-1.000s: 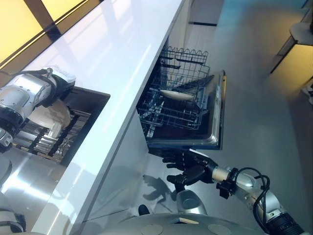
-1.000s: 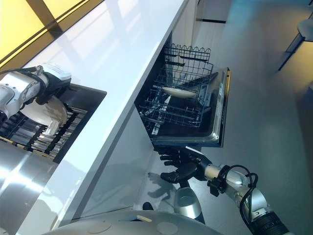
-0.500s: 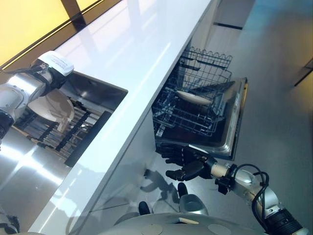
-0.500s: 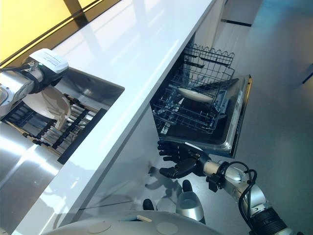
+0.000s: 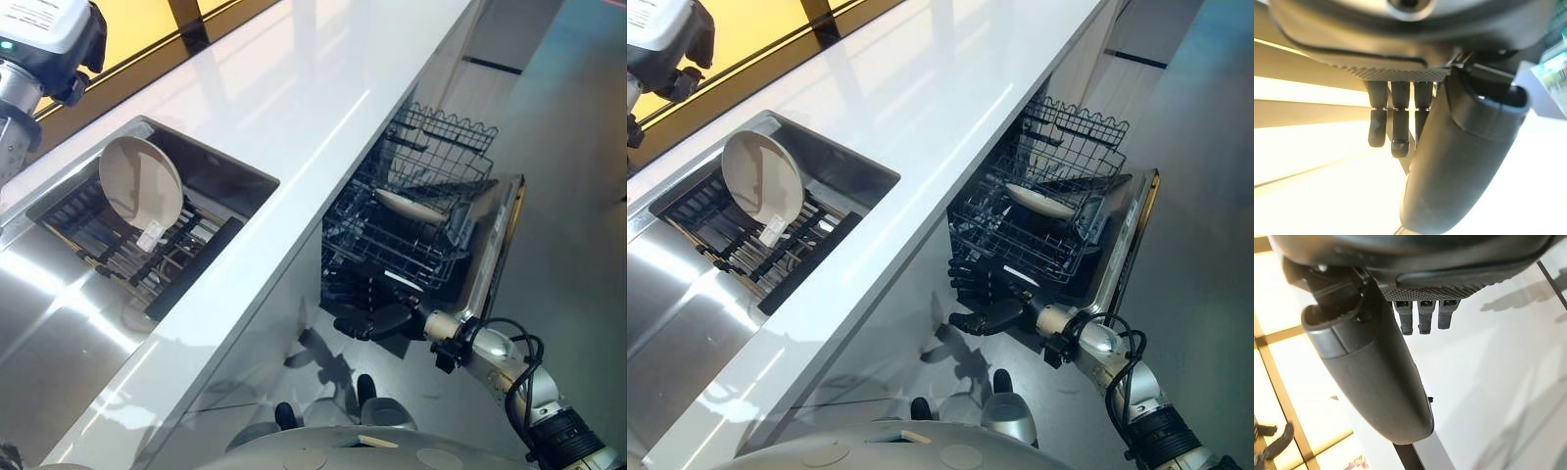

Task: Pick up plates and place into dishwasher.

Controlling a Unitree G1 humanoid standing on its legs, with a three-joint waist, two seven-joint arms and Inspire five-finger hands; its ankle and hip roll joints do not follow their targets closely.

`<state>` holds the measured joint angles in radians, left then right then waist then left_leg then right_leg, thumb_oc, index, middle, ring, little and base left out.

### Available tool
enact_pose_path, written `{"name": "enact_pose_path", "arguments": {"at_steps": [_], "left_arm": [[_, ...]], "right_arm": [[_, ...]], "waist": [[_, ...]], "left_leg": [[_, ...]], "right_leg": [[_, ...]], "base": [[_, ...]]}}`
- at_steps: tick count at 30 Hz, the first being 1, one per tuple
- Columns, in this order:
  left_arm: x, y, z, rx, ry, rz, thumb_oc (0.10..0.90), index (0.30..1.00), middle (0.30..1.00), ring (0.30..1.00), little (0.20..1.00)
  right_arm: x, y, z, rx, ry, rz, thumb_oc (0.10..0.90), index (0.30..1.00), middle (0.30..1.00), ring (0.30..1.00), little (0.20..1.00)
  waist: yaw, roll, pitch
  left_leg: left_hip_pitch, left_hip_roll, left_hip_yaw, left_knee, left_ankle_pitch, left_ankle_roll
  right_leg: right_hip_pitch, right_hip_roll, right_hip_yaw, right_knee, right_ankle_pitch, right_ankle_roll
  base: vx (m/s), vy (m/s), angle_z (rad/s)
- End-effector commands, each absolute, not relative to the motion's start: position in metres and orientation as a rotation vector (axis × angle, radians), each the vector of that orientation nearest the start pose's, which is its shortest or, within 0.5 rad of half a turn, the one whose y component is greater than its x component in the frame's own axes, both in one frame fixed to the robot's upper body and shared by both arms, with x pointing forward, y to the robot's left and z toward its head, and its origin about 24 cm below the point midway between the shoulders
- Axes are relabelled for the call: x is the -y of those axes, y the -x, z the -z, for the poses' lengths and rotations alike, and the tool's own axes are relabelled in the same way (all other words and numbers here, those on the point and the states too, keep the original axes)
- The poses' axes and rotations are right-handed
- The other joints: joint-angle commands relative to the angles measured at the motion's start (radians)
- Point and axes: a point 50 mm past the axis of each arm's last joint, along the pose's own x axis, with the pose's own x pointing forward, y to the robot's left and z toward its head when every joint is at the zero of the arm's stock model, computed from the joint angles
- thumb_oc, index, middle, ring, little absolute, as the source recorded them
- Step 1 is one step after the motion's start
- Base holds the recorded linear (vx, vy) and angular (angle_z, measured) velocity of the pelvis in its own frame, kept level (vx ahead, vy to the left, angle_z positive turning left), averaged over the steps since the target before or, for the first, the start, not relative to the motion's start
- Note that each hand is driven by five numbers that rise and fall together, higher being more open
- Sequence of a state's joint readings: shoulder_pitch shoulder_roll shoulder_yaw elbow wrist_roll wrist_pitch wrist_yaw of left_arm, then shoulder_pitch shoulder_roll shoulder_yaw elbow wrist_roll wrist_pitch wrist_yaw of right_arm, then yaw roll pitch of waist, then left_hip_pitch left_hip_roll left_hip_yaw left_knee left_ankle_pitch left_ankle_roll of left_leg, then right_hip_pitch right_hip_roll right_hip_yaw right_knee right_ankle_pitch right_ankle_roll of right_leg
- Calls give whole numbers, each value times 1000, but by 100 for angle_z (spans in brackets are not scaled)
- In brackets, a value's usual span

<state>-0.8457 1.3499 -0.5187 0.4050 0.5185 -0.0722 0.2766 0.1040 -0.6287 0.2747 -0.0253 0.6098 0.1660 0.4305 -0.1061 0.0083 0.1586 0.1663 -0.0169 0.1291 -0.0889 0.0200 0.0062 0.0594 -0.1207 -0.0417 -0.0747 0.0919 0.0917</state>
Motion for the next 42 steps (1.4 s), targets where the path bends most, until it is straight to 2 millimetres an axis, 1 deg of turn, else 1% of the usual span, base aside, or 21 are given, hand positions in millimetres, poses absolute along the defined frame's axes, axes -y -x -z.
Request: {"name": "enact_pose_path", "arguments": {"at_steps": [1,5,8,9,10,11,12,15,24,31,35,37,42], "left_arm": [[-344,-281,-352,524,-1817,-654,100,300,300,300,200],[-340,-276,-351,539,-1810,-639,100,300,300,300,200],[-340,-277,-343,492,-1784,-588,100,300,300,300,200],[-340,-279,-338,459,-1775,-549,182,371,371,371,282],[-341,-280,-333,427,-1767,-525,410,566,566,566,510],[-341,-281,-330,407,-1768,-508,608,735,735,735,708],[-340,-285,-322,356,-1779,-459,800,900,900,900,900],[-338,-293,-309,278,-1822,-386,800,900,900,900,900],[-331,-312,-296,100,-1979,-236,800,900,900,900,900],[-333,-322,-281,-24,-2031,-187,800,900,900,900,900],[-335,-325,-276,-54,-2031,-184,800,900,900,900,900],[-337,-326,-273,-90,-2071,-180,800,900,900,900,900],[-343,-327,-269,-157,-2108,-178,800,900,900,900,900]], "right_arm": [[188,-227,-72,-41,-74,-567,800,900,900,900,900],[193,-231,-79,-7,-48,-522,800,900,900,900,900],[195,-232,-82,-3,-32,-525,800,900,900,900,900],[195,-233,-84,-3,-28,-527,800,900,900,900,900],[195,-233,-84,-6,-27,-530,800,900,900,900,900],[194,-233,-84,-7,-27,-533,800,900,900,900,900],[193,-234,-84,-11,-26,-538,800,900,900,900,900],[193,-236,-83,-27,-25,-545,800,900,900,900,900],[183,-232,-69,-102,-30,-605,800,900,900,900,900],[175,-227,-58,-149,-45,-646,800,900,900,900,900],[171,-225,-56,-161,-55,-658,800,900,900,900,900],[170,-224,-55,-165,-60,-659,800,900,900,900,900],[168,-223,-53,-169,-61,-661,800,900,900,900,900]], "waist": [[10,24,-131],[12,27,-136],[13,30,-139],[13,31,-139],[12,32,-140],[12,32,-140],[11,33,-140],[8,34,-139],[-13,42,-134],[-31,44,-122],[-40,45,-112],[-46,47,-106],[-55,50,-93]], "left_leg": [[-56,-3,-19,2,-19,1],[-56,1,-22,2,-18,-1],[-57,2,-27,2,-16,-3],[-57,3,-28,2,-14,-4],[-58,4,-28,2,-14,-6],[-58,4,-28,2,-13,-7],[-57,4,-29,2,-12,-7],[-56,3,-30,2,-11,-7],[-56,-2,-10,2,-9,-2],[-54,-10,4,2,-12,9],[-53,-16,9,2,-15,17],[-52,-19,14,2,-15,22],[-53,-24,22,2,-17,29]], "right_leg": [[-11,21,1,44,-27,45],[-6,25,-2,43,-31,41],[-3,28,1,41,-32,37],[-2,29,1,39,-33,37],[-1,29,1,39,-33,37],[-1,29,0,39,-34,37],[1,30,1,37,-33,36],[5,32,5,33,-30,36],[3,28,22,21,-16,44],[-13,20,44,40,-16,52],[-26,17,58,57,-17,56],[-35,15,67,67,-17,59],[-51,11,80,87,-19,65]], "base": [[0,0,0],[0,0,0],[0,0,0],[0,0,0],[0,0,0],[0,0,0],[0,0,0],[0,0,0],[5,6,-1],[36,37,-8],[51,45,-14],[43,52,-12],[28,47,-13]]}}
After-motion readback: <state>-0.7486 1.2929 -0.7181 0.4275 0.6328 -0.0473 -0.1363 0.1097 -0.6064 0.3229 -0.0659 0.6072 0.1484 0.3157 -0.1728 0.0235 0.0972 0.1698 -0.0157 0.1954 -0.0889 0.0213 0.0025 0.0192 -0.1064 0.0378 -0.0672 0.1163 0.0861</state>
